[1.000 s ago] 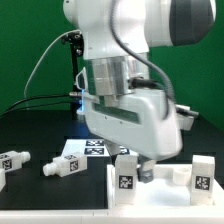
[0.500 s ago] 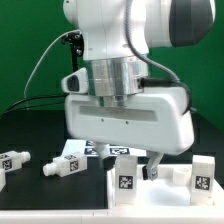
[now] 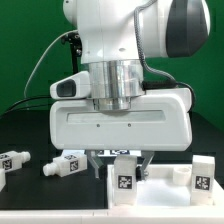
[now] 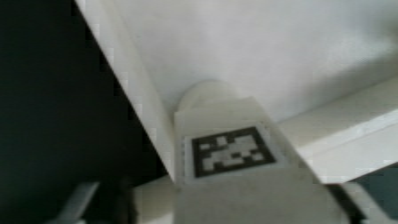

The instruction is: Assemble square table

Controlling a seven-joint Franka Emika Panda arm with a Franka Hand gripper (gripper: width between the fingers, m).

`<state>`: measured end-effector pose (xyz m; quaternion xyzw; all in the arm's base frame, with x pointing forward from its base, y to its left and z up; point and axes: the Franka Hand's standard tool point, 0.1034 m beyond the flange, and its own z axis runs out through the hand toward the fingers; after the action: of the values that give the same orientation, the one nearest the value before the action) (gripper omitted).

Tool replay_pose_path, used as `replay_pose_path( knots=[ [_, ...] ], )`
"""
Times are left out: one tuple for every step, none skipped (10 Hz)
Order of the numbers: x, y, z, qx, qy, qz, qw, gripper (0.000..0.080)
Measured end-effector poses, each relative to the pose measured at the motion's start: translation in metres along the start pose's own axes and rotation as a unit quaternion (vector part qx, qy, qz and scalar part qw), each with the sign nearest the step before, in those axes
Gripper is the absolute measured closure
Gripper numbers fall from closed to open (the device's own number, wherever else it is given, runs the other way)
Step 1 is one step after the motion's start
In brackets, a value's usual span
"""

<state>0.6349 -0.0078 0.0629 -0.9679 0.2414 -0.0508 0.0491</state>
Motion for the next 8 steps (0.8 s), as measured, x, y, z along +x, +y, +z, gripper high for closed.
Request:
replay_pose_path(
  knots=[
    [-0.0001, -0.0001, 0.0001, 0.0, 0.0, 0.041, 0.999, 0.0518],
    [-0.0001, 0.0, 0.0002, 0.0, 0.0, 0.074, 0.997, 0.0518],
    [-0.0001, 0.0003, 0.0003, 0.0, 0.0, 0.13, 0.992, 0.0518],
    [-0.0006, 0.0004, 0.0005, -0.002, -0.002, 0.197, 0.98, 0.0518],
    [-0.002, -0.0032, 0.0008, -0.019, -0.02, 0.301, 0.953, 0.0518],
    [-0.0008, -0.0033, 0.0026, -0.022, -0.027, 0.407, 0.913, 0.0518],
    [-0.0008, -0.0038, 0.0029, -0.019, -0.031, 0.521, 0.853, 0.0518],
    [0.0, -0.0039, 0.003, -0.007, -0.044, 0.63, 0.776, 0.0517]
  ],
)
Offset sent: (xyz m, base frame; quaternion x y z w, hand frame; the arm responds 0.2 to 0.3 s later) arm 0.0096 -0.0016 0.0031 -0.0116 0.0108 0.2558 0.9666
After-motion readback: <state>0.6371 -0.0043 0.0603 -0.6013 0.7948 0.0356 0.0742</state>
